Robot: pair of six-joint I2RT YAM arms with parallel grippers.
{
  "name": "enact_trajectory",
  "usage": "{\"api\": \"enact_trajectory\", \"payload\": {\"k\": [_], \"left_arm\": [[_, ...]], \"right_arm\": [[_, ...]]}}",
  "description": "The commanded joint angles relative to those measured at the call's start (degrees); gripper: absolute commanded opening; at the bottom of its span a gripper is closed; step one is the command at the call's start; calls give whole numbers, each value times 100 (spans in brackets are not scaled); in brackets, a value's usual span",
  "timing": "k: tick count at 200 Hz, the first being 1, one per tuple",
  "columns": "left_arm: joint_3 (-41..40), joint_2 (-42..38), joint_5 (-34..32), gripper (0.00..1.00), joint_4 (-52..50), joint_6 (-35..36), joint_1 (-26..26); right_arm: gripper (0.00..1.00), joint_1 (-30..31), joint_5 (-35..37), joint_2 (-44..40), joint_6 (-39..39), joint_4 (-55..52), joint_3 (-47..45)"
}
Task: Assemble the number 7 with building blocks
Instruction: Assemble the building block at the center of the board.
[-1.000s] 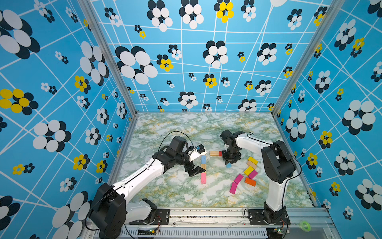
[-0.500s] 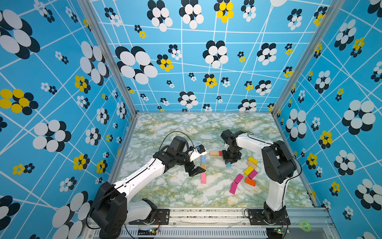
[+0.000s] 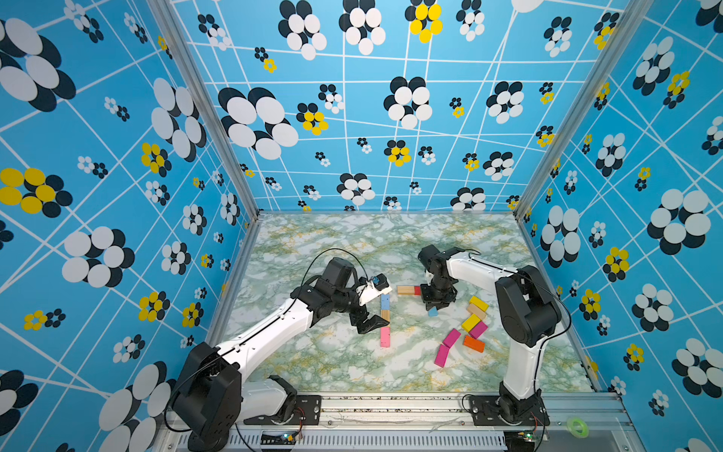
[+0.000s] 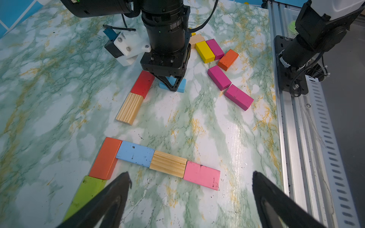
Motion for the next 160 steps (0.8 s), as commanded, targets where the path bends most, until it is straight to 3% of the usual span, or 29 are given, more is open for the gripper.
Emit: {"api": "enact_trajectory", "payload": {"k": [1,160], "left_arm": [[51,60,71,99,-45,97,-50],[43,75,79,99,-33,109,-60]], "right_arm": [[19,-90,173,85,-56,343,-141],[18,-123,68,284,-19,390,120]]}}
